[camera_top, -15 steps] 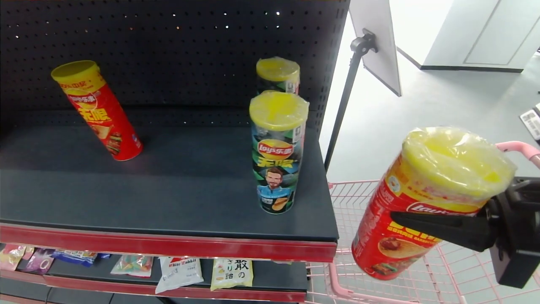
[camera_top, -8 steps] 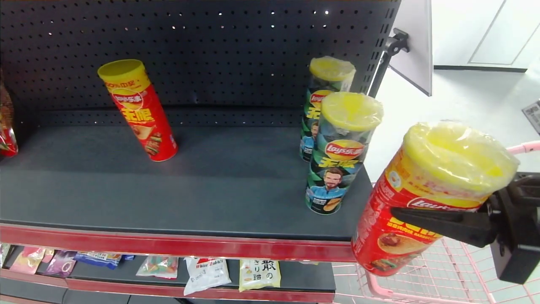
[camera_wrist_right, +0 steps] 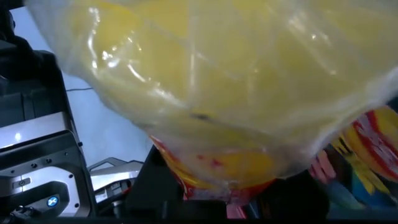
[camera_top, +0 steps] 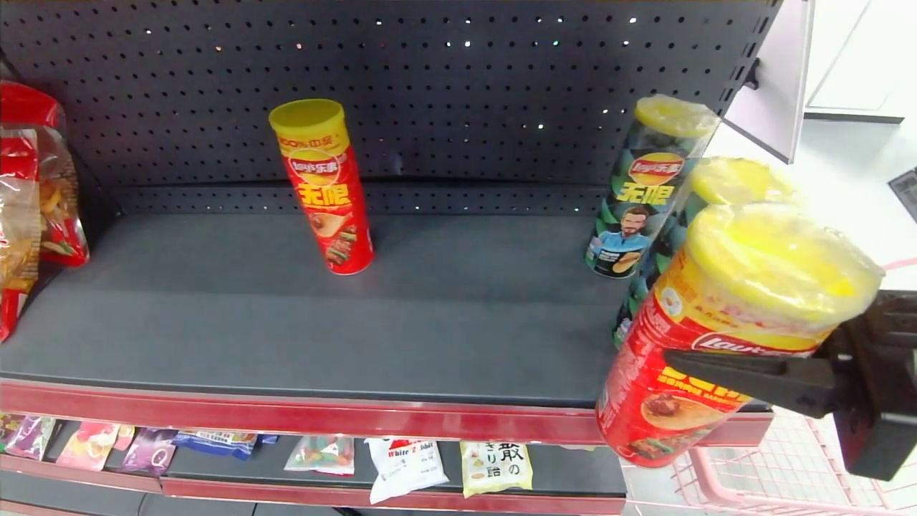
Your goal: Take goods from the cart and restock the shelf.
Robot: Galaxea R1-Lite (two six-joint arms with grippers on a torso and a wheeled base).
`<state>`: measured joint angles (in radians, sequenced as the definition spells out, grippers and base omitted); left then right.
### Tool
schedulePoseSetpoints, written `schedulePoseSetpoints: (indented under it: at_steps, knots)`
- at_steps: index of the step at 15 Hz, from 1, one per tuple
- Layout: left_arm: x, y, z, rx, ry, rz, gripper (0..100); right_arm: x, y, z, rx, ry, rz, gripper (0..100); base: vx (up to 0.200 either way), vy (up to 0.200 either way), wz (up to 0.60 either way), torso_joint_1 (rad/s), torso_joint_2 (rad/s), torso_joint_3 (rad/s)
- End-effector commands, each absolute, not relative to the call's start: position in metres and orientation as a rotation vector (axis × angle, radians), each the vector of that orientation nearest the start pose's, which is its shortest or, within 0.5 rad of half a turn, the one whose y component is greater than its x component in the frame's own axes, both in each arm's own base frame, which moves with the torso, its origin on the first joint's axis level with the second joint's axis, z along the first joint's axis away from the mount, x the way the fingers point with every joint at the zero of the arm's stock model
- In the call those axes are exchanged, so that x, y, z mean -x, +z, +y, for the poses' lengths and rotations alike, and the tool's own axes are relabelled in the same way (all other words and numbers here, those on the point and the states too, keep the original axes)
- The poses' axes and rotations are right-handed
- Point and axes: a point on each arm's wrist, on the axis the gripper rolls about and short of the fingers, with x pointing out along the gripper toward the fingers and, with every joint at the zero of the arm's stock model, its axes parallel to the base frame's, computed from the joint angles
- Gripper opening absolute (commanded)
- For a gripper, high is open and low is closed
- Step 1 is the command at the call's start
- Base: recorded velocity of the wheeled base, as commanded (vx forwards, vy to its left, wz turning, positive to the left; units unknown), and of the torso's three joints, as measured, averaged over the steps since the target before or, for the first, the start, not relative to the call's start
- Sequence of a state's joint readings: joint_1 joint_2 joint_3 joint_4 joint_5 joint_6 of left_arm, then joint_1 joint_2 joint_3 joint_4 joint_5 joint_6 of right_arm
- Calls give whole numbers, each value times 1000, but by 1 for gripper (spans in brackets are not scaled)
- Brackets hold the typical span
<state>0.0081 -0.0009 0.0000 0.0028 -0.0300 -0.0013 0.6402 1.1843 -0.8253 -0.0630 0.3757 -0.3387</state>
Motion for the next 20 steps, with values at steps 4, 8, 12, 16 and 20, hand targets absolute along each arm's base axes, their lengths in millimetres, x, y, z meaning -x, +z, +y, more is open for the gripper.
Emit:
schedulePoseSetpoints:
  at_steps: [4, 8, 12, 16, 20]
  knots:
    - [23, 75, -1, 2, -20, 3, 100, -135, 257, 111, 348, 1053, 136, 0, 0, 200, 0, 4, 1, 5]
    - [23, 75, -1, 2, -21, 3, 100, -135, 257, 111, 348, 1053, 137, 0, 0, 200, 0, 0, 4, 1]
    - [23, 75, -1, 2, -21, 3, 100, -135, 257, 111, 348, 1053, 137, 0, 0, 200, 0, 4, 5, 5]
    - [23, 75, -1, 0, -21, 3, 100, -135, 257, 111, 348, 1051, 136, 0, 0, 0, 0, 0, 0, 0]
    - [23, 75, -1, 2, -21, 3, 100, -135, 255, 111, 349, 1054, 144, 0, 0, 0, 0, 0, 0, 0]
